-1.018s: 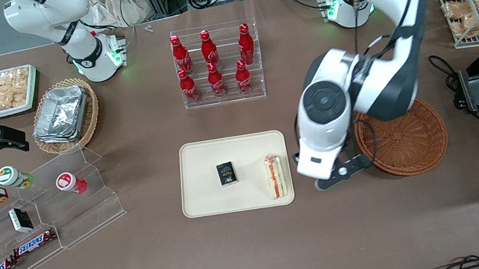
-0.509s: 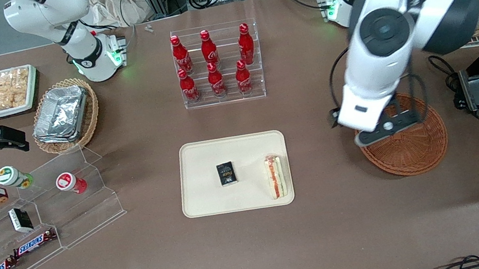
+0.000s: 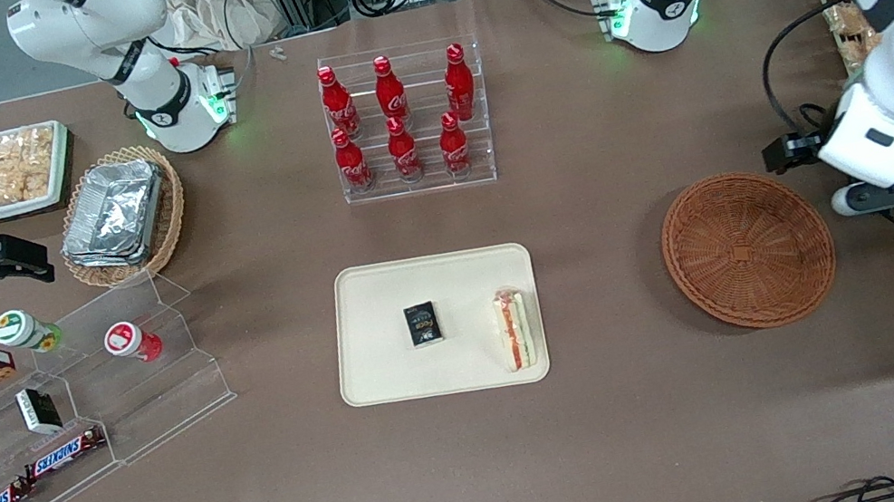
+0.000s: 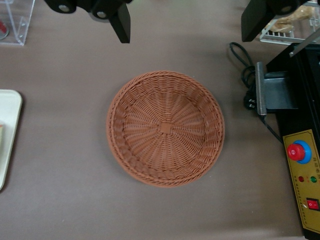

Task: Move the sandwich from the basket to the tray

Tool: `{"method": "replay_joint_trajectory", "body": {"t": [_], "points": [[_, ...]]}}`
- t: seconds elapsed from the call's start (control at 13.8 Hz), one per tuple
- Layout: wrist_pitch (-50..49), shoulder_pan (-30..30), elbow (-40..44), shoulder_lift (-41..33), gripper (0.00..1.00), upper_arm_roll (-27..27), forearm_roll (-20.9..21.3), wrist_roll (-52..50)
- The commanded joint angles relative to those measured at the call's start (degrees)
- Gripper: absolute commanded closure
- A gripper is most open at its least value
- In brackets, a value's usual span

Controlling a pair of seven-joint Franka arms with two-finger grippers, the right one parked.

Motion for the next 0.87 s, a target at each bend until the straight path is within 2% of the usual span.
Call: {"method": "replay_joint_trajectory", "body": {"t": [0.0, 0.15, 0.36, 0.8], "points": [[0.3, 1.5, -3.2, -2.2, 0.0, -0.6, -1.2, 2.1], [2.7, 0.8, -6.8, -4.6, 0.0, -0.2, -1.3, 2.1], [5.4, -5.2, -10.8, -7.6, 0.0, 8.6, -4.1, 7.6], [4.1, -4.8, -5.9, -4.6, 0.0, 8.9, -4.3, 9.0]]}}
